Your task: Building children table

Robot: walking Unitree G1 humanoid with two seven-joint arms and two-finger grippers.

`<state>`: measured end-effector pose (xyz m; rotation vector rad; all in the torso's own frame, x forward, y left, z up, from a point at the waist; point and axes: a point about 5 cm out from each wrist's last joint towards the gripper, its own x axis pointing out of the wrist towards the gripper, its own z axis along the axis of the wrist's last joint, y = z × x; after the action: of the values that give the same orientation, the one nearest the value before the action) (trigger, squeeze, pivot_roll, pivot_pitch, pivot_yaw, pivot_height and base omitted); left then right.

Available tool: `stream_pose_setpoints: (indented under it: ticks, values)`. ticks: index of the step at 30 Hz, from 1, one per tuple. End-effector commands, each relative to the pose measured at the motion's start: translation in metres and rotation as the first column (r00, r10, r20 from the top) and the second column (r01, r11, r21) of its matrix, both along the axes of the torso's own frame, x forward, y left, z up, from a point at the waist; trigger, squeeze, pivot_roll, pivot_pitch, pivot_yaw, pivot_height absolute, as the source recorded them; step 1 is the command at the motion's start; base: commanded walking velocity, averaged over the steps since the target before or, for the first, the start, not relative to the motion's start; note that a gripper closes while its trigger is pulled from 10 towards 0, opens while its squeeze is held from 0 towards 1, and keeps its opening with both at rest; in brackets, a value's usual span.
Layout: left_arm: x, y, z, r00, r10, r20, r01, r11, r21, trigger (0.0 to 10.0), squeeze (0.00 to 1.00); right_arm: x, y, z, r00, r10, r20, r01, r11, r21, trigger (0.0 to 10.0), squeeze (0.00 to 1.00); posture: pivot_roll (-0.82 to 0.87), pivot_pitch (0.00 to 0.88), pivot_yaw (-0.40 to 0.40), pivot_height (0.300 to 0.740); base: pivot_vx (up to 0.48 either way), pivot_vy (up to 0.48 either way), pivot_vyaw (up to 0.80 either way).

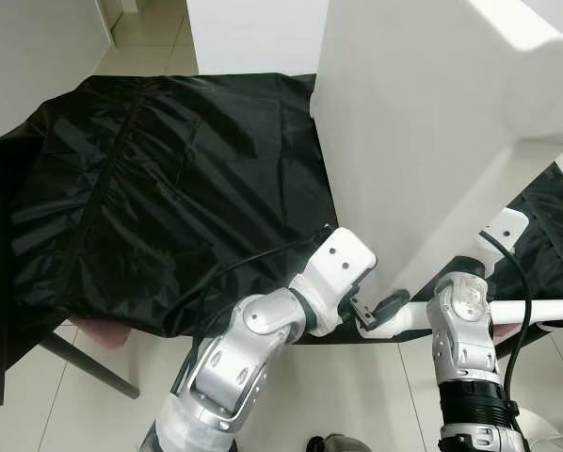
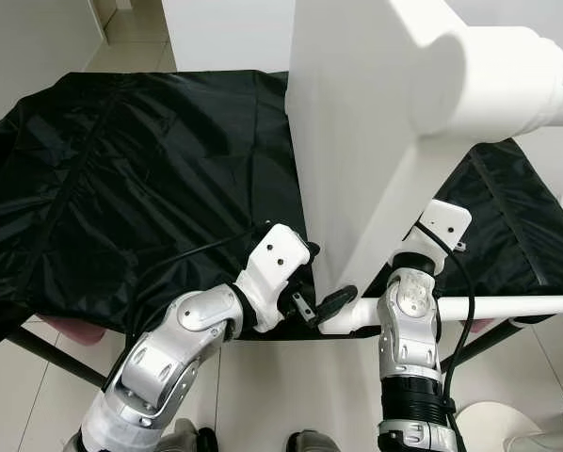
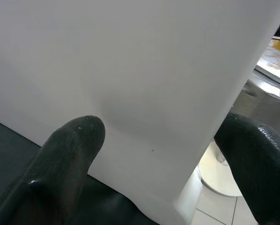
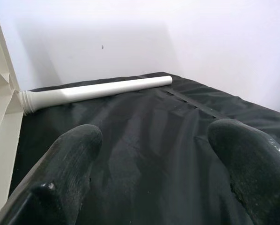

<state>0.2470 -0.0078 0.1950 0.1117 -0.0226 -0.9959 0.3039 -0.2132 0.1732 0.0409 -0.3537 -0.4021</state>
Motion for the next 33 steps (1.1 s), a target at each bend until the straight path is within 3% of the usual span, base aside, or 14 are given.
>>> stream_pose_setpoints:
  ticks: [1, 6, 7, 17, 23, 29, 33]
  values:
    - [0.019, 0.016, 0.003, 0.946, 0.324, 0.008, -0.323, 0.945, -0.044, 10.0, 0.00, 0.000, 0.000, 0.000, 1.000, -0.008, 0.007, 0.008, 1.000, 0.007, 10.0, 0.00, -0.09, 0.098, 0.022, 0.740, 0.000, 0.000, 0.00]
    - [0.027, 0.020, 0.008, 0.930, 0.366, 0.028, -0.364, 0.930, -0.057, 10.0, 0.00, 0.000, -0.001, 0.001, 1.000, -0.012, 0.009, 0.012, 1.000, 0.008, 10.0, 0.00, -0.09, 0.104, 0.022, 0.740, 0.000, 0.000, 0.00]
    - [0.037, 0.025, 0.015, 0.913, 0.404, 0.053, -0.400, 0.914, -0.069, 10.0, 0.00, -0.001, -0.002, 0.001, 1.000, -0.015, 0.010, 0.015, 1.000, 0.010, 10.0, 0.00, -0.10, 0.113, 0.027, 0.740, 0.000, 0.000, 0.00]
    - [0.055, 0.036, 0.028, 0.889, 0.446, 0.101, -0.440, 0.895, -0.077, 10.0, 0.00, -0.002, -0.001, 0.001, 1.000, -0.017, 0.010, 0.017, 1.000, 0.017, 10.0, 0.00, -0.11, 0.124, 0.036, 0.740, 0.000, 0.000, 0.00]
    - [0.061, 0.040, 0.031, 0.874, 0.473, 0.112, -0.467, 0.881, -0.080, 10.0, 0.00, -0.003, 0.000, 0.000, 1.000, -0.016, 0.007, 0.016, 1.000, 0.019, 10.0, 0.00, -0.11, 0.125, 0.038, 0.740, 0.000, 0.000, 0.00]
    - [0.072, 0.048, 0.035, 0.834, 0.537, 0.130, -0.530, 0.844, -0.086, 10.0, 0.00, -0.004, 0.001, -0.001, 1.000, -0.010, 0.002, 0.010, 1.000, 0.020, 10.0, 0.00, -0.11, 0.132, 0.037, 0.740, 0.000, 0.000, 0.00]
    - [0.072, 0.048, 0.036, 0.833, 0.537, 0.131, -0.530, 0.843, -0.090, 10.0, 0.00, -0.004, 0.002, -0.002, 1.000, -0.006, 0.001, 0.006, 1.000, 0.021, 10.0, 0.00, -0.11, 0.132, 0.037, 0.740, 0.000, 0.000, 0.00]
